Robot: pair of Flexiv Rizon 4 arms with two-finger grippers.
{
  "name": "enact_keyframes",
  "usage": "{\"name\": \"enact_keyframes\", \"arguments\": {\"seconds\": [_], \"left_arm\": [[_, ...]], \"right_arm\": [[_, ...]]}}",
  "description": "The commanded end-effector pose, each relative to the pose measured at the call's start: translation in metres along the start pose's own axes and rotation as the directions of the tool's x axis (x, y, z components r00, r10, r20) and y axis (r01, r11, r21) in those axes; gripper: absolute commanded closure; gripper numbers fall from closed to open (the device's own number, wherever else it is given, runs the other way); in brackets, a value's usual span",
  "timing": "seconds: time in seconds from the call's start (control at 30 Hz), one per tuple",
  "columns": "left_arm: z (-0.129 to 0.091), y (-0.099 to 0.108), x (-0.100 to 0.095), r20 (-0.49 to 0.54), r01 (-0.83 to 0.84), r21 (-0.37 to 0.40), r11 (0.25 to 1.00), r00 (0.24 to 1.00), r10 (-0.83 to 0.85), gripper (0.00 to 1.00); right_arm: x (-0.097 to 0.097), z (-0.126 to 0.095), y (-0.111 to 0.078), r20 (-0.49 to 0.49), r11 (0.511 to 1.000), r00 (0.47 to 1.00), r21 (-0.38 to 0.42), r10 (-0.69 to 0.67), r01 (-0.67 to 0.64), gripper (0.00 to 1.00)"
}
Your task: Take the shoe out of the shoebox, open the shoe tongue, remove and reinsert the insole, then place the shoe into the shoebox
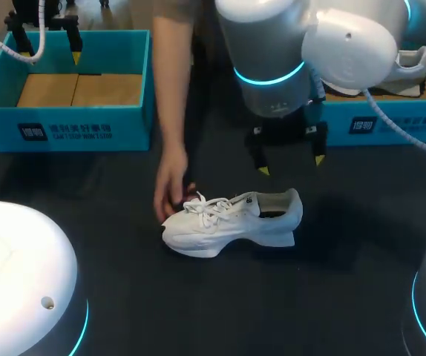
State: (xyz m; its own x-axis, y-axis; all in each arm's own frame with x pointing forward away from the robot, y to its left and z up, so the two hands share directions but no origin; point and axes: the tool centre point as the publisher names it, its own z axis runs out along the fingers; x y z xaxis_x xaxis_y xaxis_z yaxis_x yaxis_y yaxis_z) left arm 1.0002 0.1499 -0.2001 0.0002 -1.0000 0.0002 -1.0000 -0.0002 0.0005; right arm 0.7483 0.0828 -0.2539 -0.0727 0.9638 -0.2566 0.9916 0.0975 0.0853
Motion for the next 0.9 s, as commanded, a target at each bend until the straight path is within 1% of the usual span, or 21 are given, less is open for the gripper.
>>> {"name": "enact_keyframes", "arguments": {"seconds": [0.03,0.17,0.23,0.27,0.9], "left_arm": [[0.0,0.0,0.0,0.0,0.0,0.0,1.0,1.0,0.0,0.0],[0.0,0.0,0.0,0.0,0.0,0.0,1.0,1.0,0.0,0.0],[0.0,0.0,0.0,0.0,0.0,0.0,1.0,1.0,0.0,0.0],[0.0,0.0,0.0,0.0,0.0,0.0,1.0,1.0,0.0,0.0],[0.0,0.0,0.0,0.0,0.0,0.0,1.0,1.0,0.0,0.0]], "right_arm": [[-0.005,0.006,-0.005,-0.056,0.857,0.856,-0.08,-0.514,0.509,0.0],[-0.01,0.008,-0.013,-0.086,0.789,0.785,-0.108,-0.614,0.605,0.0],[-0.012,0.009,-0.016,-0.102,0.762,0.755,-0.12,-0.647,0.637,0.0],[-0.014,0.01,-0.016,-0.109,0.757,0.749,-0.121,-0.653,0.642,0.0],[-0.014,0.01,-0.016,-0.109,0.757,0.749,-0.121,-0.653,0.642,0.0]]}}
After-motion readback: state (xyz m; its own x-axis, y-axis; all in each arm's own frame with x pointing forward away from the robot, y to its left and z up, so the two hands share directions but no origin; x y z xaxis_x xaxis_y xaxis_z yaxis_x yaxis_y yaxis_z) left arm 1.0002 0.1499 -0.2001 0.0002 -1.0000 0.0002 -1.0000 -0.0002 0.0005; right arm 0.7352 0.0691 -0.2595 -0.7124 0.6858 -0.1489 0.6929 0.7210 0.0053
